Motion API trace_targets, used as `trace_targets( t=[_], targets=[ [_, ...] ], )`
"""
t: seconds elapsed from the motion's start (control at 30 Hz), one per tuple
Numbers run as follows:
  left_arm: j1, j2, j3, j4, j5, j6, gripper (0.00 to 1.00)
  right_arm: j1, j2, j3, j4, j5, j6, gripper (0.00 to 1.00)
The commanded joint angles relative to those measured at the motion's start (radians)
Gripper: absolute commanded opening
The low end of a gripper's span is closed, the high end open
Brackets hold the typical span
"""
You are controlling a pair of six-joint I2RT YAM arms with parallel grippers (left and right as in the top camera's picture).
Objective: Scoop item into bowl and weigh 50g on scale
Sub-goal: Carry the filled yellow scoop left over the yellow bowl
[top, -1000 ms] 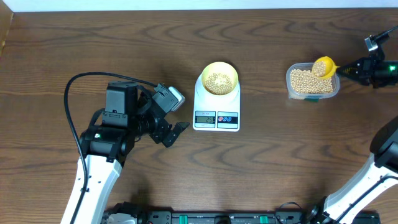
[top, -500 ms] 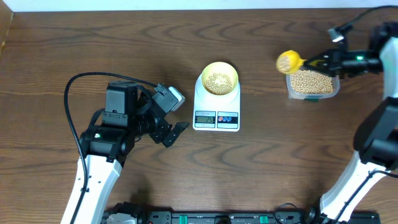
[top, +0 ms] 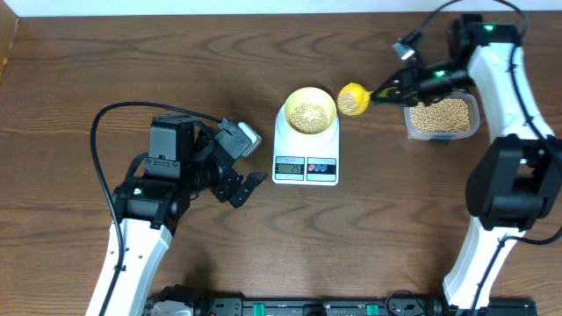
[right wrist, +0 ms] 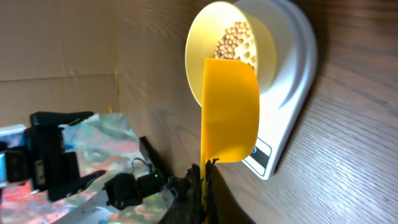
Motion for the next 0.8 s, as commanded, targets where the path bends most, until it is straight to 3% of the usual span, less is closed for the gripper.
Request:
trace_targets(
  t=[0.0, 0.27, 0.5, 0.77],
  targets=[
    [0.005, 0.000, -0.002, -0.003, 0.009, 0.013, 0.98, 0.052, 0.014, -0.005, 0.041, 0.012, 0.102, 0.01],
    [0.005, 0.000, -0.002, -0.003, 0.009, 0.013, 0.97, 0.165, 0.014, -0.004, 0.133, 0.129, 0.212, 0.01],
    [0.005, 0.000, -0.002, -0.003, 0.009, 0.014, 0.98, 0.253, 0.014, 0.056, 0.142, 0.281, 0.214, 0.01],
    [0.005, 0.000, -0.002, -0.003, 0.009, 0.014, 0.98, 0.347, 0.014, 0.209, 0.091, 0.576, 0.214, 0.01]
  ],
)
